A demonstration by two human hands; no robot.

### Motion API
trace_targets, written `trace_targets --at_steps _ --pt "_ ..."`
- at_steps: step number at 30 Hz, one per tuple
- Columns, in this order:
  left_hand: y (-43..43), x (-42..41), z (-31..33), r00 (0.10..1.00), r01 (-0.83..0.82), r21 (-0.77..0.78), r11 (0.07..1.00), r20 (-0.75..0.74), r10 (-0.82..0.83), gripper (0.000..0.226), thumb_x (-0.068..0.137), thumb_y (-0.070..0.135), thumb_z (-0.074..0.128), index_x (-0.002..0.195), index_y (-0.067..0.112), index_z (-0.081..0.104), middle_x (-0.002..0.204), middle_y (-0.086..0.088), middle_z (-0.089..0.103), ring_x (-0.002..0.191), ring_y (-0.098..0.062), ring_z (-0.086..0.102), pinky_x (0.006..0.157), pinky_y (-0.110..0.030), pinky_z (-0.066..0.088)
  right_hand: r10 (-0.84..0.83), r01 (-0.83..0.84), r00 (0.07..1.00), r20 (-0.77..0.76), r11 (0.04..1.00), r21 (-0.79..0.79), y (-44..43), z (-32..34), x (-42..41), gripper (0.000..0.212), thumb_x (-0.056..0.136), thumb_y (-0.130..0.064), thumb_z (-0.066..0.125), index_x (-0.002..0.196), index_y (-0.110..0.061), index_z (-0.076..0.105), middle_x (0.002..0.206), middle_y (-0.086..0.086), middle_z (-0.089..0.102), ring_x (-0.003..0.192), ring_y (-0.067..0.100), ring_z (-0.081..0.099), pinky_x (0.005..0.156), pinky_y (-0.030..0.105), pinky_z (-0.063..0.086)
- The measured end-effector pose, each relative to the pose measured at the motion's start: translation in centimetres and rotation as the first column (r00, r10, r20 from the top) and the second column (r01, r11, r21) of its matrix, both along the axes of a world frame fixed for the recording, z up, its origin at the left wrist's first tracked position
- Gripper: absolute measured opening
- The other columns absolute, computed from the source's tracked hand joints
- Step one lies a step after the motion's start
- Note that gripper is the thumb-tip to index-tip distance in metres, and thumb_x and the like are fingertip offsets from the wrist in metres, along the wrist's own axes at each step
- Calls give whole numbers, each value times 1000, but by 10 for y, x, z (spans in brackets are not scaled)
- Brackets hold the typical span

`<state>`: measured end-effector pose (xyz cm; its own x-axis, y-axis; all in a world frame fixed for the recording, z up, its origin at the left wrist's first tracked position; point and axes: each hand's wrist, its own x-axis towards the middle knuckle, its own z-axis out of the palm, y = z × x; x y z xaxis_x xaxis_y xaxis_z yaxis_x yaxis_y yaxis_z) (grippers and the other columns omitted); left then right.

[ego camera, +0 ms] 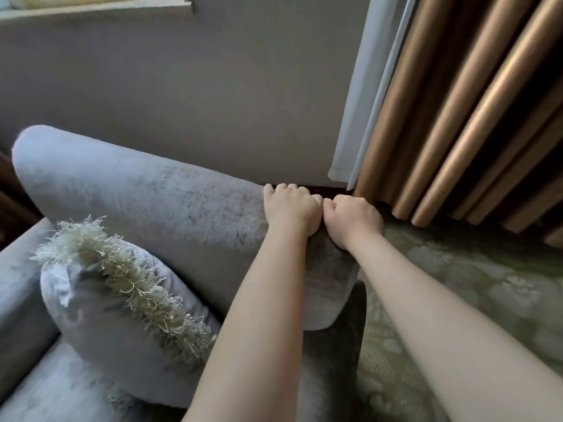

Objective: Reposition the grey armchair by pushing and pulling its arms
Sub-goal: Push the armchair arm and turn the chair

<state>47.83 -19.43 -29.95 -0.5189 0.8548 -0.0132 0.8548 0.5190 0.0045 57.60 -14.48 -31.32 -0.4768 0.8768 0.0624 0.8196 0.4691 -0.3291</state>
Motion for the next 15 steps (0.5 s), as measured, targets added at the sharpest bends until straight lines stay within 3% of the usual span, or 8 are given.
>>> trace_targets --at_steps 6,10,15 --pt "-5 8 -1 999 12 61 998 46 -15 47 95 35 23 111 12 62 119 -6 59 113 -24 46 101 -43 22 -28 28 999 18 1000 5 -6 1 9 42 95 -40 29 87 -14 61 102 15 65 95 35 59 67 34 36" --pt "3 6 -8 999 -14 173 985 39 7 43 92 34 29 89 13 66 99 -4 64 99 -24 49 95 -42 23 -50 53 998 -35 995 79 0 -5 5 37 94 -38 33 68 -18 51 92 15 66 86 36 59 62 32 34" --pt "9 5 -15 998 -63 269 961 44 53 43 90 34 31 73 15 66 86 -2 66 91 -23 51 92 -40 24 -86 91 995 -56 991 95 3 -11 3 38 93 -40 35 67 -17 52 89 12 66 84 36 59 60 31 31"
